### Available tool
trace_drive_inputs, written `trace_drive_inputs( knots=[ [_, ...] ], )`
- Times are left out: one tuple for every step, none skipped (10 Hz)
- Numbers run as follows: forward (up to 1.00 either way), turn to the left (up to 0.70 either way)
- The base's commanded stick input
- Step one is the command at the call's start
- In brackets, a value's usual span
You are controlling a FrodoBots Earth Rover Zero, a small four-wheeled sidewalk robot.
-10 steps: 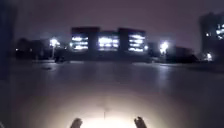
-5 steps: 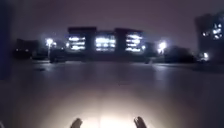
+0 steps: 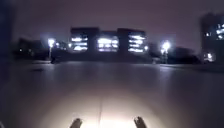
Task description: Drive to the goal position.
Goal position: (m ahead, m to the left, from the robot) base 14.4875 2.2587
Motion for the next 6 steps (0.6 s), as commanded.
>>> trace_drive_inputs(
  knots=[
    [1.00,0.00],
    [1.00,0.00],
    [1.00,0.00],
    [1.00,0.00],
    [1.00,0.00],
    [1.00,0.00]
  ],
)
